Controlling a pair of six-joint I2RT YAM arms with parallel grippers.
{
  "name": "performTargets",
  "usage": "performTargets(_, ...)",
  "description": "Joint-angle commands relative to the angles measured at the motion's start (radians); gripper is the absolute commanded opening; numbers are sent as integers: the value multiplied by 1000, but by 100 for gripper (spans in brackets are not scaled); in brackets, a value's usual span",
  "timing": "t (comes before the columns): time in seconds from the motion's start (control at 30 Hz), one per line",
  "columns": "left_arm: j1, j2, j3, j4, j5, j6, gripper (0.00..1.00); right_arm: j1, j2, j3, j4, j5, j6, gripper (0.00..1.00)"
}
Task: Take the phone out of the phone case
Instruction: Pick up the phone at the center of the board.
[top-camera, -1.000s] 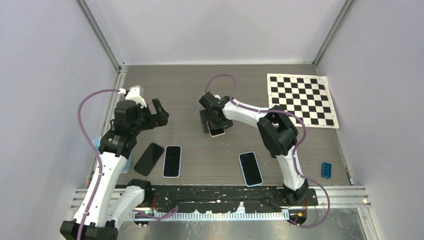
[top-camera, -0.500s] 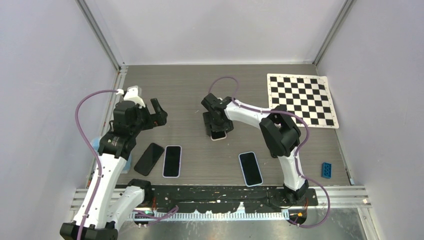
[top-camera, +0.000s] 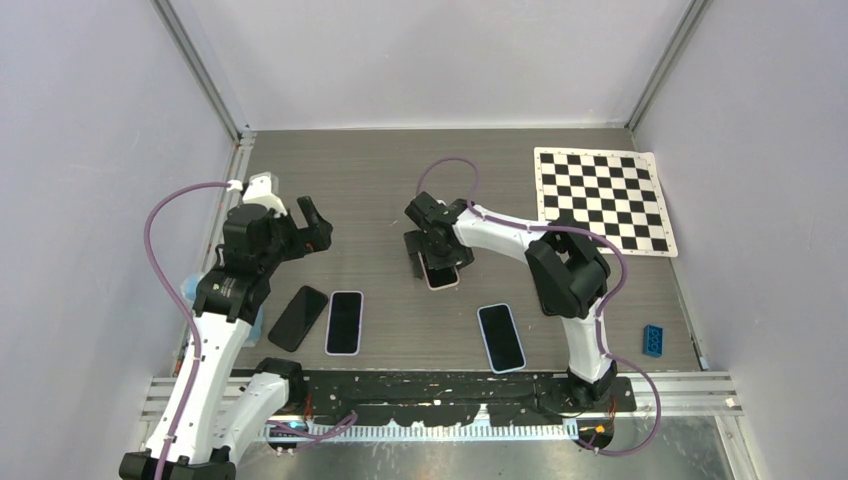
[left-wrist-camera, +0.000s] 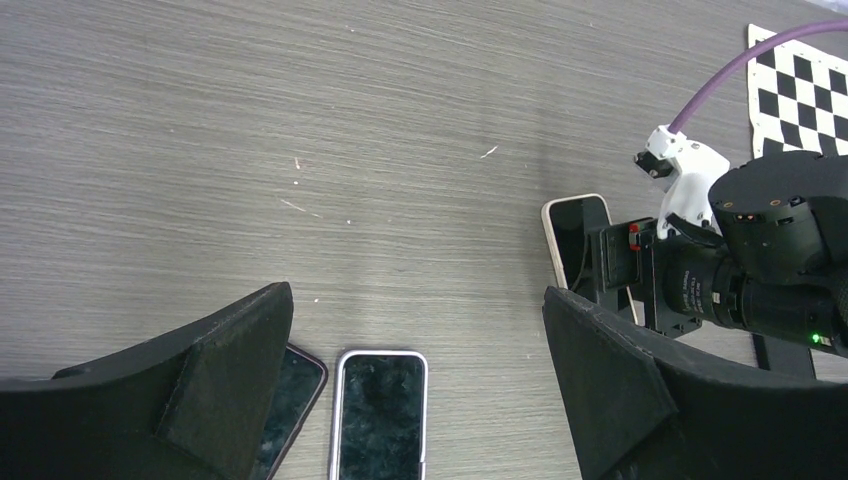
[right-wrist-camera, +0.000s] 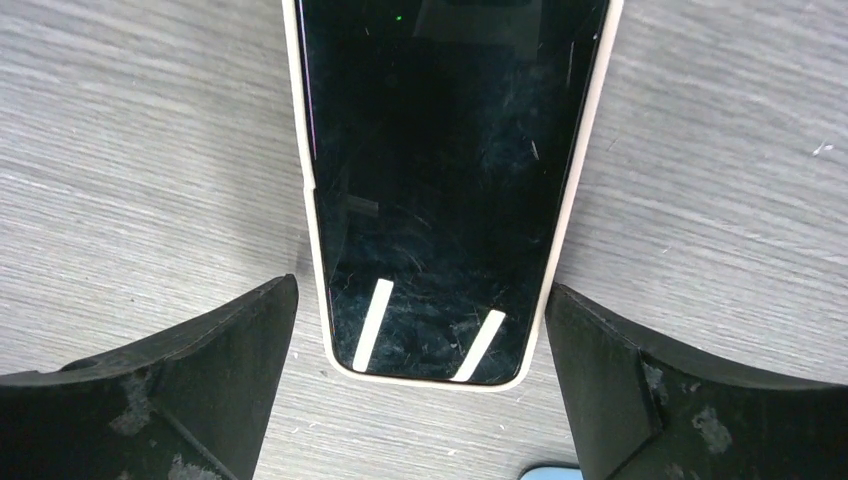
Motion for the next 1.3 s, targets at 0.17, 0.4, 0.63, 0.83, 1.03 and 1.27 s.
performTargets(0.17, 5, -8, 23, 16, -61, 6, 100, -33, 16, 1, 56, 96, 35, 76)
performTargets(0.4, 5, -10, 29, 30, 35, 35, 100, -33, -46, -81, 148, 123, 33, 55)
performTargets(0.63, 5, 8, 2, 91, 289, -9, 100, -36, -198, -148, 312, 84, 86, 54)
performTargets(0.83, 5, 59, -38, 76, 257, -204, 100, -74, -280, -233, 450, -141, 263, 55)
performTargets(1.03, 4, 155, -139, 169, 286, -379, 97, -126, -278, -398, 826, -434, 561, 56)
performTargets(1.27, 3, 267, -208, 447, 369, -504, 95, -127, -180, -410, 1090, -626, 626, 56)
